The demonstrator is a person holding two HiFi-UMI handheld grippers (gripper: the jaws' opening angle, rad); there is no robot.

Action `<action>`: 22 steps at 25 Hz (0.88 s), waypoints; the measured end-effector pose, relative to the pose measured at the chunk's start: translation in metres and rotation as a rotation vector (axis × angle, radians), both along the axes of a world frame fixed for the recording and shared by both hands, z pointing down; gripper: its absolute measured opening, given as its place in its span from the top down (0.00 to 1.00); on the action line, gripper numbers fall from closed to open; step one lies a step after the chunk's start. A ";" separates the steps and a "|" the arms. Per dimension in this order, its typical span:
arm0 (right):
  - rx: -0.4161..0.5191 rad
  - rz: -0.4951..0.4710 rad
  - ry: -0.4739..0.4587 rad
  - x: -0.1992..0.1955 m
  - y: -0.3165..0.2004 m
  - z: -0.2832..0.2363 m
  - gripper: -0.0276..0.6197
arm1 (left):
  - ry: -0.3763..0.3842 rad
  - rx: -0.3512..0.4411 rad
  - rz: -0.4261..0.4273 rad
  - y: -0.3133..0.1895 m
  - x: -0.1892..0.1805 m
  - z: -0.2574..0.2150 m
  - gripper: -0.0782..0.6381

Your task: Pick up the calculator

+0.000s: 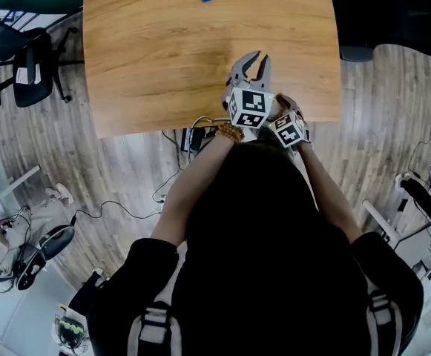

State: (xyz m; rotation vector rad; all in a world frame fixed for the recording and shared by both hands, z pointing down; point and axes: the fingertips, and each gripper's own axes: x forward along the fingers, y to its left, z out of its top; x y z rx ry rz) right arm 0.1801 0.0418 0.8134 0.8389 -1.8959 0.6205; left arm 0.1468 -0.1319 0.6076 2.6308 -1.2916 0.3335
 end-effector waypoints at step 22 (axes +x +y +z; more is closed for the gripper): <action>-0.037 -0.007 0.049 -0.001 0.001 -0.001 0.41 | 0.009 0.008 0.032 0.000 0.006 -0.003 0.78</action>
